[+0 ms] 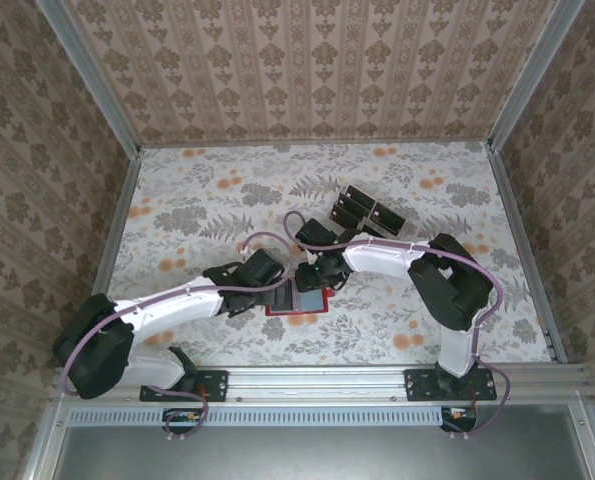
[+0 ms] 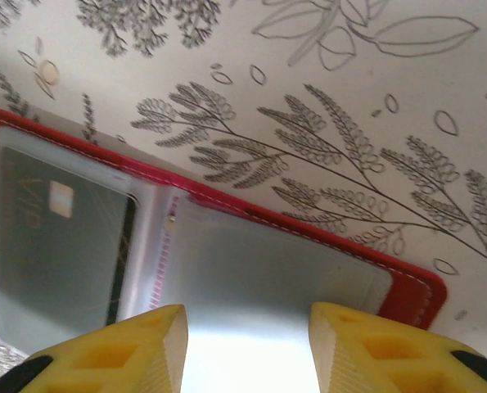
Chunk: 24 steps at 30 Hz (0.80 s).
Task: Put the credit cards into the card holder
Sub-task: Flip over the card slot in the card holder.
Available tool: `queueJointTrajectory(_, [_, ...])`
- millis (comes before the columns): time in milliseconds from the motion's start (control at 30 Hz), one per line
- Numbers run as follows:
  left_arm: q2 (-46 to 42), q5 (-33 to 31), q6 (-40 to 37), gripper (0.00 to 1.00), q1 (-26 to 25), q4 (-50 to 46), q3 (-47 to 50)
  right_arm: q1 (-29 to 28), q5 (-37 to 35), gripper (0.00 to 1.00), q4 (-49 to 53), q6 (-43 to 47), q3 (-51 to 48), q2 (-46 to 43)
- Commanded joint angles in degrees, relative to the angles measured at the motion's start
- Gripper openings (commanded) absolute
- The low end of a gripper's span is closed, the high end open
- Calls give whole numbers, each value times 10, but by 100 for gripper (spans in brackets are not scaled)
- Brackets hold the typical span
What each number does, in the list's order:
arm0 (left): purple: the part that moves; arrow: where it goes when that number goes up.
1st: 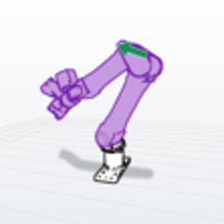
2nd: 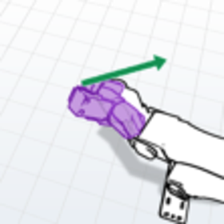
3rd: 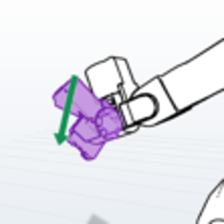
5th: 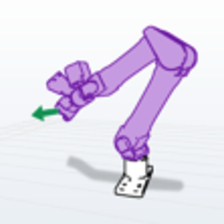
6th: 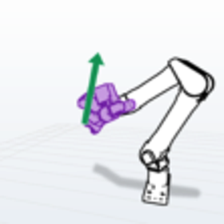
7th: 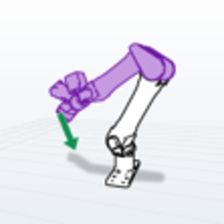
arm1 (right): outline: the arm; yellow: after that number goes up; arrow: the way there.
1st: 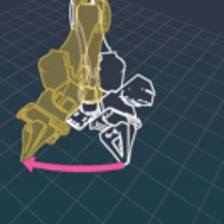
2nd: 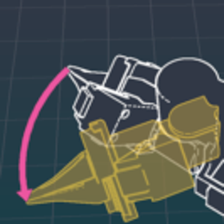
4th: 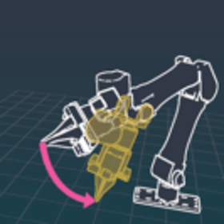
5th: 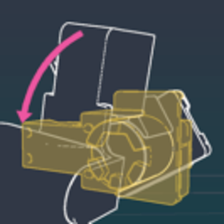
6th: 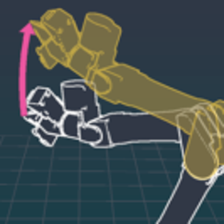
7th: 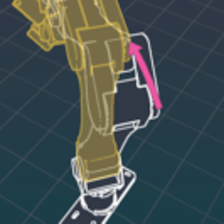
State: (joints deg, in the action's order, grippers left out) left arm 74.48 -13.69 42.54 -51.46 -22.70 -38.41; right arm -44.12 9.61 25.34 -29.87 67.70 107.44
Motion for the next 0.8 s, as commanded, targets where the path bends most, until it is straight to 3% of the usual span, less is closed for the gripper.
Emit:
queueJointTrajectory(0, [-21, -23, 26, 100, -22, 18, 19, 0, 36, 46, -26, -30, -23, 14])
queueJointTrajectory(367, [-21, -59, 35, 100, -88, 73, 45, -3, 66, 47, -67, -68, -33, 29])
queueJointTrajectory(767, [34, -70, 18, 100, -100, 119, 28, -2, 67, 47, -71, -73, -39, 29])
